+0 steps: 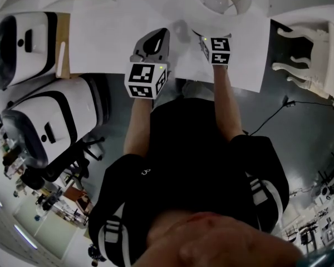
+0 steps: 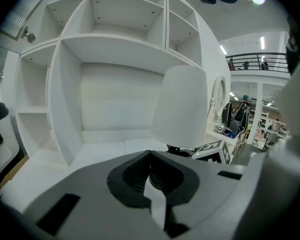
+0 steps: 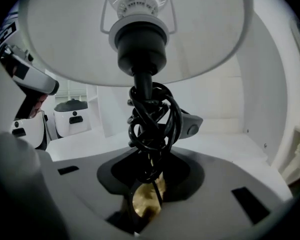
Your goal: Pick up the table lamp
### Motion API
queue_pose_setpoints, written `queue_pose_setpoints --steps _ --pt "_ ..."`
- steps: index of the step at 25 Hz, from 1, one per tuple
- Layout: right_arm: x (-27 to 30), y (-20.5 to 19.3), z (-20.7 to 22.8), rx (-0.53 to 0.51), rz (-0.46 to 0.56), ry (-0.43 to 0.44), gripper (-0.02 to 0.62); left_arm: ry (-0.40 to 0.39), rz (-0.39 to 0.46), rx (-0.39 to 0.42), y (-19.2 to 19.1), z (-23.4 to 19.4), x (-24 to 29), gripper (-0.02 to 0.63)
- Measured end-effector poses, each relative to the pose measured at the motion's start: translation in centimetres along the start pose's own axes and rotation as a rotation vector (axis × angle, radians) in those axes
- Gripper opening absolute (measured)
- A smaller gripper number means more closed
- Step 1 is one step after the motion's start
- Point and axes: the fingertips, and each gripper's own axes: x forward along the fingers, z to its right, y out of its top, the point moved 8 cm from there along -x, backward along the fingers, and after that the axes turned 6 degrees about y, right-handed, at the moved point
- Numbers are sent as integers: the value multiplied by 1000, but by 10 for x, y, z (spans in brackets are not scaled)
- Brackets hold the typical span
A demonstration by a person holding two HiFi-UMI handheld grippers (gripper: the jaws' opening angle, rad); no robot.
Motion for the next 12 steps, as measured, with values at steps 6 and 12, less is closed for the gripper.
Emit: queue_pose_setpoints --steps 6,12 --pt "-4 8 -5 5 -30 41 114 -37 42 3 11 6 -2 9" --pt "-27 40 -17 -46 -45 91 110 -58 78 6 25 14 -3 11"
